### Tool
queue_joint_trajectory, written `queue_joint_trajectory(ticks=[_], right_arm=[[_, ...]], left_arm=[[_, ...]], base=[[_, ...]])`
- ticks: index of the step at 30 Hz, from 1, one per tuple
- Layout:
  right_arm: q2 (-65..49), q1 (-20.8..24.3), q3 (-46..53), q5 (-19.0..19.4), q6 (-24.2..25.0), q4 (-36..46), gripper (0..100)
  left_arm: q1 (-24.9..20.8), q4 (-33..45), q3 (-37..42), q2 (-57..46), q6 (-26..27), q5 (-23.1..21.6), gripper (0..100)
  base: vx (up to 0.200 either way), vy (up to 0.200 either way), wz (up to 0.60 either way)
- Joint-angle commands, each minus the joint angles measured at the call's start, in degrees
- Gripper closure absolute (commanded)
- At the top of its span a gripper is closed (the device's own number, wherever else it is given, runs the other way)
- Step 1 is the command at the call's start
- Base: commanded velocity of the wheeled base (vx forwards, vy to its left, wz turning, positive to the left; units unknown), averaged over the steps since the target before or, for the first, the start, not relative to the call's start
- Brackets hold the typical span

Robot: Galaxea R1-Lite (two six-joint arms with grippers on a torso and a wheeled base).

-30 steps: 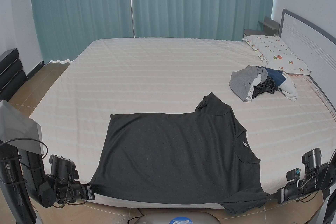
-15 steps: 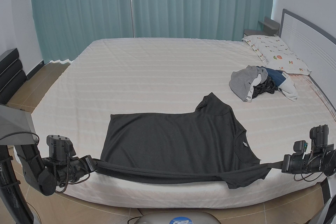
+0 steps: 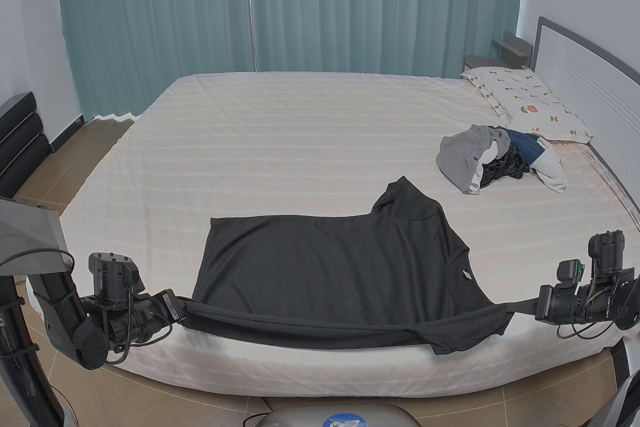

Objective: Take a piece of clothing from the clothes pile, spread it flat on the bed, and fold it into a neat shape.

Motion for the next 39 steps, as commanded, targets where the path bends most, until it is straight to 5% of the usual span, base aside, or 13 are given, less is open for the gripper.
queue_joint_trajectory(ticks=[1, 16, 22, 39], right_arm=[[3.9, 0.0, -1.2, -0.3, -0.1, -0.3, 100], [15.2, 0.4, -11.9, -0.6, 1.4, -0.2, 100], [18.0, 2.4, -15.6, -0.6, 5.7, -0.3, 100], [24.8, 3.3, -22.0, -2.1, 10.7, -0.5, 100]], left_arm=[[0.0, -0.1, -1.7, 2.8, -0.2, -0.2, 100], [0.2, 0.4, -9.3, 8.1, -6.8, -0.2, 100], [0.2, 0.6, -12.3, 10.5, -11.1, 0.1, 100], [0.4, 0.6, -16.7, 14.1, -13.9, 1.1, 100]], base=[[0.0, 0.0, 0.0], [0.0, 0.0, 0.0], [0.0, 0.0, 0.0], [0.0, 0.0, 0.0]])
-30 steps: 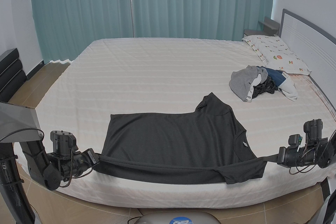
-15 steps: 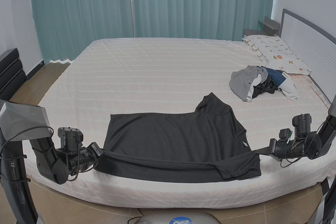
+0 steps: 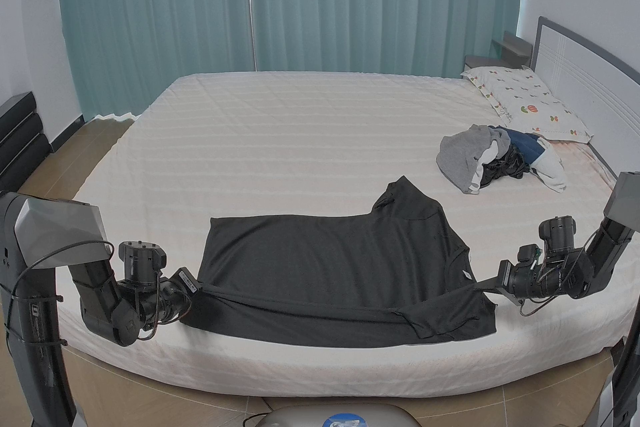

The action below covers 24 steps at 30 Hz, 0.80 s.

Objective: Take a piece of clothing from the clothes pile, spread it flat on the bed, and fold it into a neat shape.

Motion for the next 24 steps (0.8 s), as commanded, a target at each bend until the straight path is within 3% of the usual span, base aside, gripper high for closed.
queue_joint_trajectory(ticks=[1, 9, 17, 24], right_arm=[[1.6, -0.4, -0.6, 0.0, 0.1, 0.0, 100], [2.8, -1.3, -1.1, 0.0, 1.5, -0.9, 100], [5.2, -1.3, -0.5, -0.5, 5.1, -7.1, 100], [6.1, -1.3, -0.6, -0.5, 5.1, -7.6, 100]], left_arm=[[0.2, 0.0, -0.9, 1.3, -0.5, 0.7, 100], [0.1, 0.1, -2.0, 3.3, -0.5, 2.1, 100], [-0.1, 0.0, -2.1, 3.6, -0.5, 2.4, 100], [-0.1, 0.0, -2.5, 3.6, -0.5, 2.5, 100]], base=[[0.0, 0.0, 0.0], [0.0, 0.0, 0.0], [0.0, 0.0, 0.0], [0.0, 0.0, 0.0]])
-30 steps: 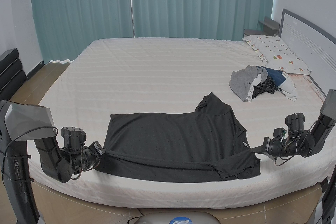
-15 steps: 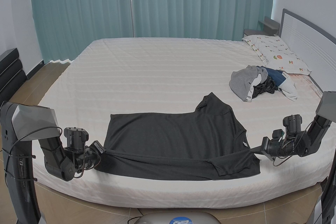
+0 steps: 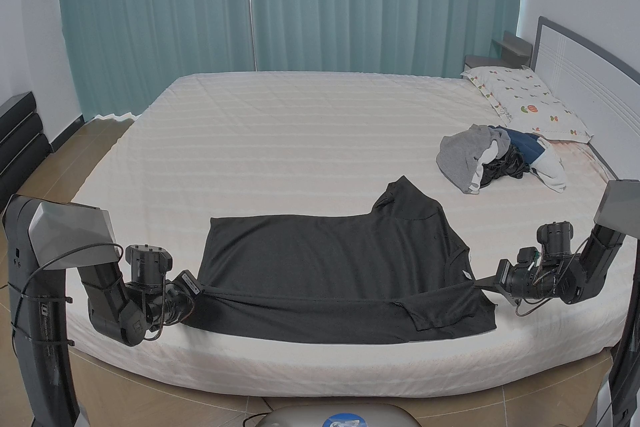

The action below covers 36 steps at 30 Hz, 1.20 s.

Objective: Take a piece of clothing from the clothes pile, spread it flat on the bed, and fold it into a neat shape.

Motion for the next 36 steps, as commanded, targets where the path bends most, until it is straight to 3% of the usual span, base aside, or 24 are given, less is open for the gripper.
queue_joint_trajectory(ticks=[1, 6, 7, 19, 25, 26, 28, 33, 36], right_arm=[[1.0, 0.0, 0.0, 0.0, 0.0, -0.2, 100], [1.4, 0.1, 0.0, 0.0, -0.1, -0.3, 100], [1.6, 0.2, -0.1, 0.0, -0.1, -0.3, 0], [-2.5, -0.5, 2.1, -1.1, 0.4, -0.6, 0], [-11.9, 3.2, 7.8, -2.5, 9.5, -0.7, 0], [-14.3, 5.4, 9.9, -4.0, 14.6, -0.6, 0], [-15.6, 8.3, 12.0, -6.3, 18.0, -0.7, 0], [-13.7, 12.8, 16.4, -12.4, 18.8, -0.8, 0], [-10.2, 13.6, 16.6, -16.4, 18.8, -2.1, 0]], left_arm=[[0.0, 0.0, -0.1, 0.1, 0.0, 0.0, 100], [-0.1, 0.0, -0.1, 0.1, 0.0, 0.0, 100], [-0.1, 0.0, -0.1, 0.2, 0.1, 0.0, 0], [0.3, -0.7, 0.9, -0.2, -0.4, -0.4, 0], [1.8, -1.0, 2.3, -1.8, -3.9, -1.2, 0], [2.9, -1.2, 3.1, -3.4, -4.7, -2.3, 0], [3.2, -1.6, 5.0, -4.8, -4.5, -4.9, 0], [3.8, -5.3, 8.6, -6.5, -4.8, -10.5, 0], [3.7, -5.8, 9.0, -5.8, -4.9, -11.1, 0]], base=[[0.0, 0.0, 0.0], [0.0, 0.0, 0.0], [0.0, 0.0, 0.0], [0.0, 0.0, 0.0], [0.0, 0.0, 0.0], [0.0, 0.0, 0.0], [0.0, 0.0, 0.0], [0.0, 0.0, 0.0], [0.0, 0.0, 0.0]])
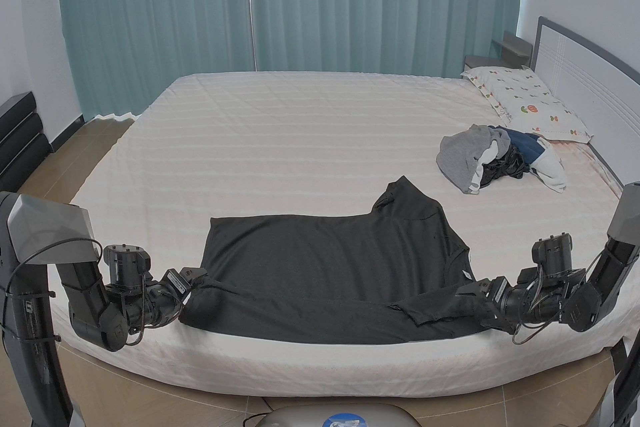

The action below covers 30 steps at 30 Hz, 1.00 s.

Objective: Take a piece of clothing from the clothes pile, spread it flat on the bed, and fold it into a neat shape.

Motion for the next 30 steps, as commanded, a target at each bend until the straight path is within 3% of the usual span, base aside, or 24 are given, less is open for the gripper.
queue_joint_trajectory(ticks=[1, 9, 13, 30], right_arm=[[3.5, 3.0, 2.2, -4.6, 0.5, -2.0, 0], [14.0, 7.2, 4.5, -10.5, 2.2, -20.1, 0], [17.2, 7.3, 4.6, -12.0, 2.6, -27.2, 0], [19.3, 9.4, 5.1, -15.4, 2.3, -28.0, 0]], left_arm=[[0.3, -0.9, 2.0, -1.3, -0.2, -0.7, 0], [-1.3, -1.1, 1.3, 1.3, 0.3, 3.5, 0], [-1.5, -2.8, 1.9, 1.5, 0.3, 3.5, 0], [-1.8, -5.1, 2.3, 2.8, 0.6, 3.5, 0]], base=[[0.0, 0.0, 0.0], [0.0, 0.0, 0.0], [0.0, 0.0, 0.0], [0.0, 0.0, 0.0]])
